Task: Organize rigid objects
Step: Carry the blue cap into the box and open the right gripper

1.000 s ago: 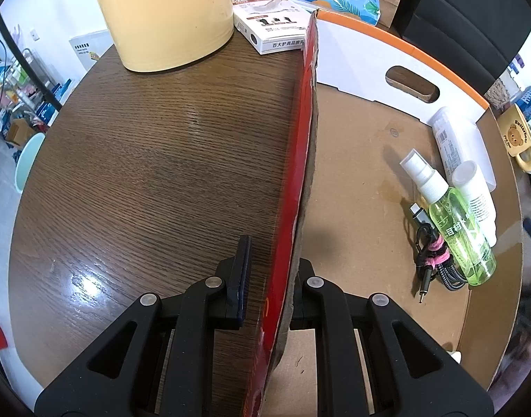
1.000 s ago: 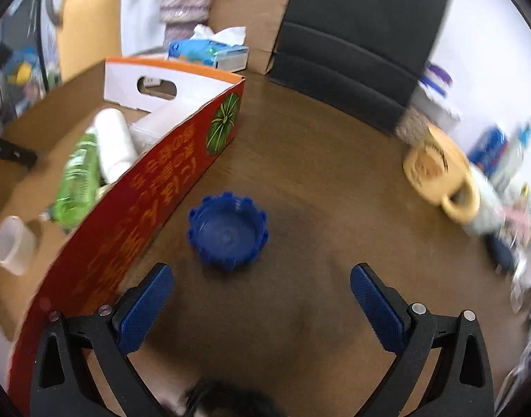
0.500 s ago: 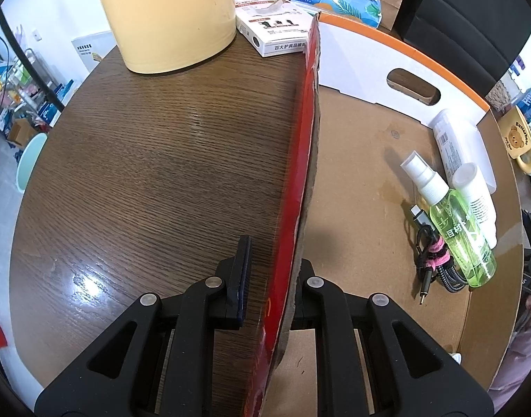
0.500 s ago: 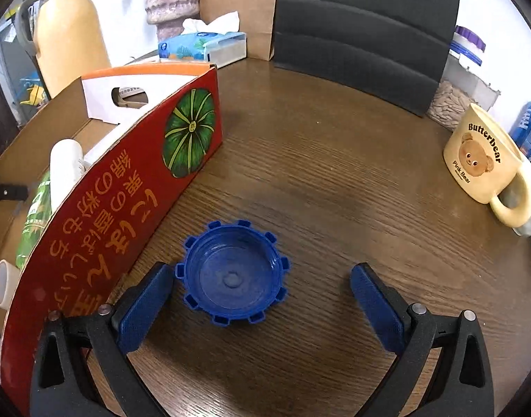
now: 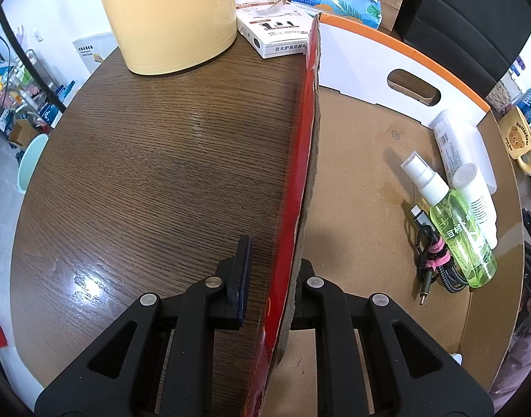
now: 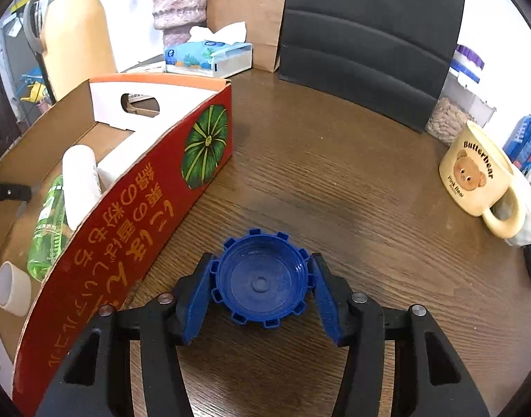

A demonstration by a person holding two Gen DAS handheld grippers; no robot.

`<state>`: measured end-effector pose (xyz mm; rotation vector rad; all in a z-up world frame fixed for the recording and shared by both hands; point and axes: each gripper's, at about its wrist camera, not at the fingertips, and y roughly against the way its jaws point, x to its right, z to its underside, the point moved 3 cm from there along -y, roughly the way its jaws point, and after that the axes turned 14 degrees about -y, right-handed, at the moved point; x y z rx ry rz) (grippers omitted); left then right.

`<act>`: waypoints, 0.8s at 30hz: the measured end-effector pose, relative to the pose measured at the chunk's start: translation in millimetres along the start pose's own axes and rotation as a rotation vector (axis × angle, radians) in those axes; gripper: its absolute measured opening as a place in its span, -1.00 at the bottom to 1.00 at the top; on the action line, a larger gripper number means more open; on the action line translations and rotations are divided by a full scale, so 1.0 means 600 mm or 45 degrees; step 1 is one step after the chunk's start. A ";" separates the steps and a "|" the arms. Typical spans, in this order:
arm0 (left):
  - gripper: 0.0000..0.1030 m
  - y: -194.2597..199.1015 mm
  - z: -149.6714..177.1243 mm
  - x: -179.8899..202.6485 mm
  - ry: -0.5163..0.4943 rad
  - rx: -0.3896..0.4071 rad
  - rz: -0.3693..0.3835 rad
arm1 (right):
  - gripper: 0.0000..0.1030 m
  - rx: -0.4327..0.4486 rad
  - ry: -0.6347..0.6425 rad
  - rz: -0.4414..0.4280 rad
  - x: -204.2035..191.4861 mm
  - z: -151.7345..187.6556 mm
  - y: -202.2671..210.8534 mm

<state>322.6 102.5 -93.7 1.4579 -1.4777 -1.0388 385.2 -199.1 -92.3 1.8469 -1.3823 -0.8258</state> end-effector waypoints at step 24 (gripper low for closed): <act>-0.78 0.006 -0.005 0.002 -0.012 0.005 -0.019 | 0.14 0.374 0.203 -0.082 -0.191 -0.112 0.120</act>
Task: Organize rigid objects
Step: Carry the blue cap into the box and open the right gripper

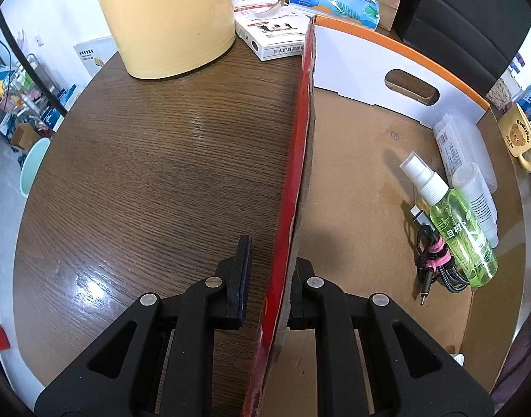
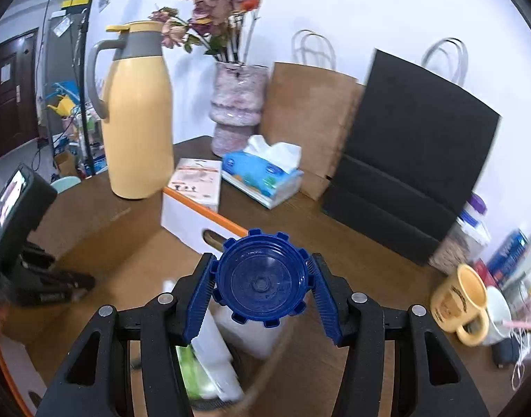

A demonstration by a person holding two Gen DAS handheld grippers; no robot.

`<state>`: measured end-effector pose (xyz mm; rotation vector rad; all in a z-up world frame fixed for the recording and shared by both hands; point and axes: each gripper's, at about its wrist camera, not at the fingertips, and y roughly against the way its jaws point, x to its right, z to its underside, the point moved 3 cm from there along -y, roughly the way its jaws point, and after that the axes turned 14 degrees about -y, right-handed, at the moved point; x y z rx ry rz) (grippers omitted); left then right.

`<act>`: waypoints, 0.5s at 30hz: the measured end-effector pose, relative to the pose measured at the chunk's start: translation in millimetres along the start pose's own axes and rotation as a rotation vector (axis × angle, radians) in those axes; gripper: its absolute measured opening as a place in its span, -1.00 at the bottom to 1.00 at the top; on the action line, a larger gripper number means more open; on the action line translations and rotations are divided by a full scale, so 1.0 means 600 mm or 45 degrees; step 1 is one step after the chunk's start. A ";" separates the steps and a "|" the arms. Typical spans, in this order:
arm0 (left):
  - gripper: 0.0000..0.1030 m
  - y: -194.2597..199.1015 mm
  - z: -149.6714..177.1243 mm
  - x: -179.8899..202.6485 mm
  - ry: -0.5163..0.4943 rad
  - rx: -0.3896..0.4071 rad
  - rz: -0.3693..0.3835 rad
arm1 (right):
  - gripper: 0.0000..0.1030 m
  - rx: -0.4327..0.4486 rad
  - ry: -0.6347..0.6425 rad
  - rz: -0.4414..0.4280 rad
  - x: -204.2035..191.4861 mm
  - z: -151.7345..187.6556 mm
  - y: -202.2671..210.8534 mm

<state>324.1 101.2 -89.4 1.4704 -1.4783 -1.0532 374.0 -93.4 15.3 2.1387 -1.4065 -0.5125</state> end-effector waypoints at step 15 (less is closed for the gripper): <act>-0.78 -0.003 0.001 0.006 -0.001 0.000 -0.001 | 0.14 -0.118 0.143 -0.019 -0.080 0.029 -0.086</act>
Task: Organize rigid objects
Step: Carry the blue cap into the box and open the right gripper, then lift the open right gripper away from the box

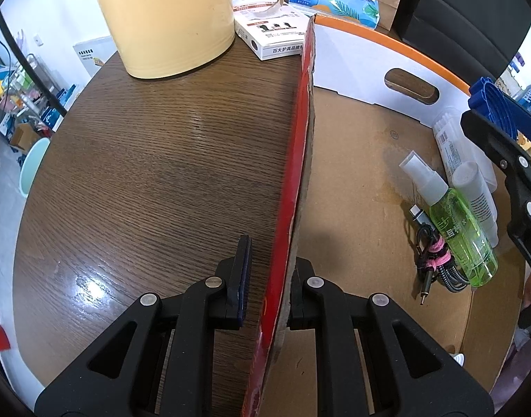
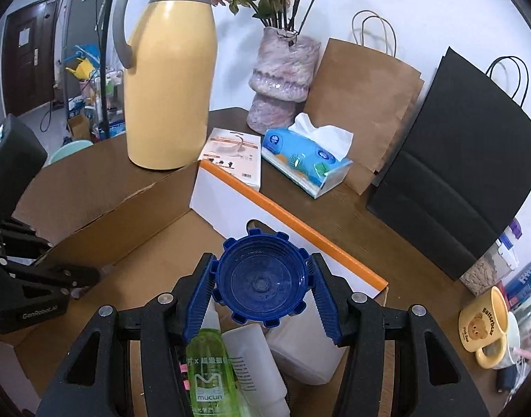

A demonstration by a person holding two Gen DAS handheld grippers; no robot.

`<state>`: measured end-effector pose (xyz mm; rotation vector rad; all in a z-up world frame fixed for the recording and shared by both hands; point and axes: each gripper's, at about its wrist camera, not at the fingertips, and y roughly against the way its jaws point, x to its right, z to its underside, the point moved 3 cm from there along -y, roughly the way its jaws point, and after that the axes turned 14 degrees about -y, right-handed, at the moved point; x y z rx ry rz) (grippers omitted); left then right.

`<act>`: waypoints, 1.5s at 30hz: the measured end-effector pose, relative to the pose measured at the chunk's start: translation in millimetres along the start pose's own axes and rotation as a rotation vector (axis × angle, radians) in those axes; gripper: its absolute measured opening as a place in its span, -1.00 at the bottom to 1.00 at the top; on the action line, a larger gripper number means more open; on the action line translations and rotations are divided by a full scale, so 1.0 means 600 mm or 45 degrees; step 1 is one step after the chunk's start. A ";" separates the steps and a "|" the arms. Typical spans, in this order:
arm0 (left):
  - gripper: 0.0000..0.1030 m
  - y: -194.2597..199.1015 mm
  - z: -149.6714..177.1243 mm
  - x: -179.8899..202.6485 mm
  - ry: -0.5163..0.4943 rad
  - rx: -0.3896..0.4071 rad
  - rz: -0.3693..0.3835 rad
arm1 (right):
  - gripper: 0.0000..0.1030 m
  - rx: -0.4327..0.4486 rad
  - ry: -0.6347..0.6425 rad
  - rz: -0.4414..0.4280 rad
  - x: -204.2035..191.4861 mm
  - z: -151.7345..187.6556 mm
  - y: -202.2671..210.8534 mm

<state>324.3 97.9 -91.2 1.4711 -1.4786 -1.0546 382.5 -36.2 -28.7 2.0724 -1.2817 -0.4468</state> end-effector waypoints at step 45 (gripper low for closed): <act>-0.78 -0.001 0.003 0.000 0.006 -0.001 0.001 | 1.00 0.122 -0.095 0.104 0.046 0.001 0.074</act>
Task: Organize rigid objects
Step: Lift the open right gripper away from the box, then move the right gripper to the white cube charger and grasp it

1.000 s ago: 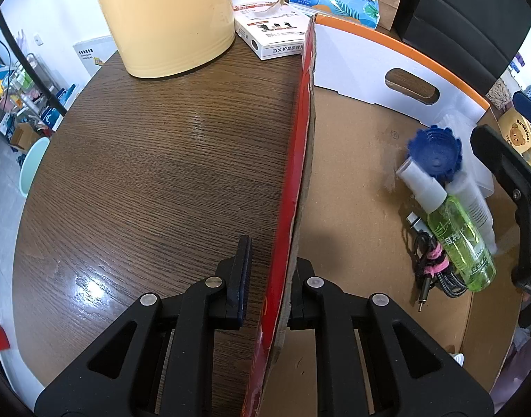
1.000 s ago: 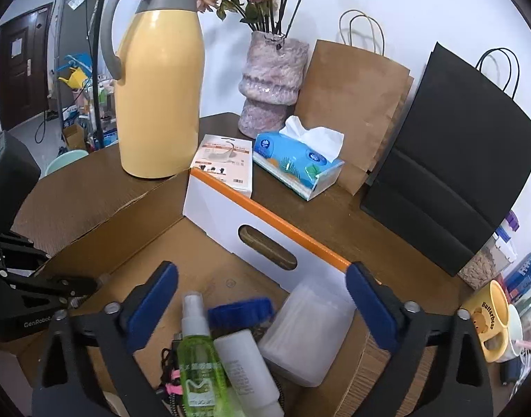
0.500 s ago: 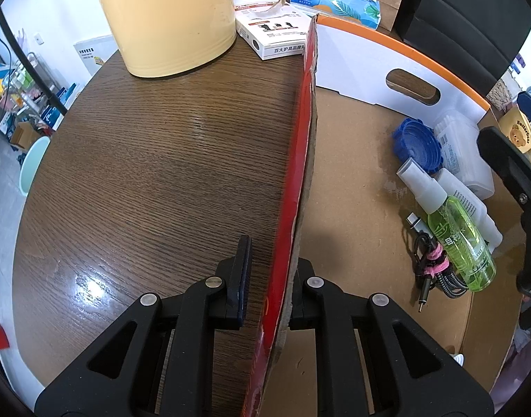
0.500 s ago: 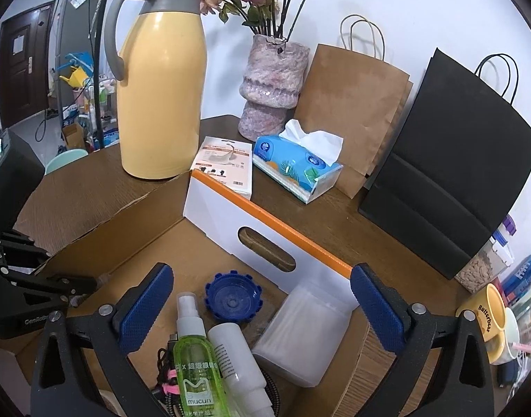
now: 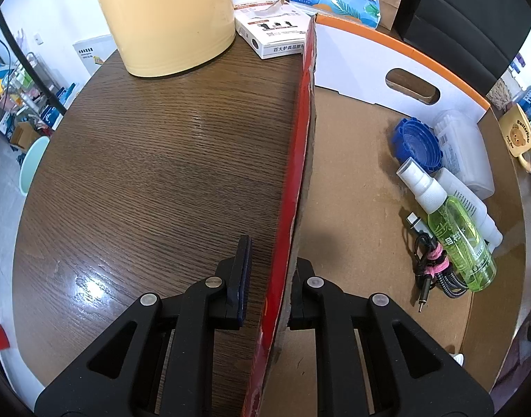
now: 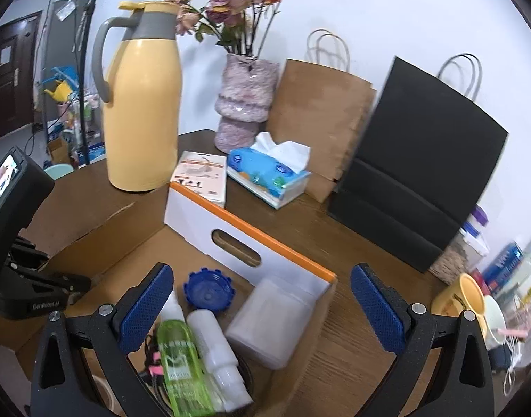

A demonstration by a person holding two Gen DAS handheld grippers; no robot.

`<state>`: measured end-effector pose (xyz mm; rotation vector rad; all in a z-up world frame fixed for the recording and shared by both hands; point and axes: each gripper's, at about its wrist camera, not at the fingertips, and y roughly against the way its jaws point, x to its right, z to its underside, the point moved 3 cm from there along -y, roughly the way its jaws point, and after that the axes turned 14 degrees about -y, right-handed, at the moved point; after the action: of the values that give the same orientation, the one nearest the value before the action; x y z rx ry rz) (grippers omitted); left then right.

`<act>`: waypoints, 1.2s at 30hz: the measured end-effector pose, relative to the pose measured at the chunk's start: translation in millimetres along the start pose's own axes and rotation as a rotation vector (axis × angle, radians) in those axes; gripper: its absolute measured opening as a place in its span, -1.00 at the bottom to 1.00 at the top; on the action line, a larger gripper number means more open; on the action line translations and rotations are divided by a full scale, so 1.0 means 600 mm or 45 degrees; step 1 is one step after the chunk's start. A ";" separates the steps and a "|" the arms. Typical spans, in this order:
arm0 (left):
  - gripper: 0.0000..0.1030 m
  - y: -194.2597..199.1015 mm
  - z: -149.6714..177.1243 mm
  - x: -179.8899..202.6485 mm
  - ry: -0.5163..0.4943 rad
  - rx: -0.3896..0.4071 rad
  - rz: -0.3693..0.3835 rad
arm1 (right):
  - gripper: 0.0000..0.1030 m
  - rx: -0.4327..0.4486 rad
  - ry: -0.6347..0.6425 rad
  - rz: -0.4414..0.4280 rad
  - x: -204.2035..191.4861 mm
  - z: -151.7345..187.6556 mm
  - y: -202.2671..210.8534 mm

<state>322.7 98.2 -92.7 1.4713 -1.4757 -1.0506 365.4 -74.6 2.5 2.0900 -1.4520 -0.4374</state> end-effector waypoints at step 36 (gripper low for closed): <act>-0.78 -0.003 -0.002 0.002 -0.001 -0.006 0.000 | 1.00 -0.263 -0.397 0.357 0.106 0.313 0.193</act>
<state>324.5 97.0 -94.1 1.4680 -1.4728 -1.0543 198.1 -211.9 -73.9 1.6784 -1.7625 -0.7899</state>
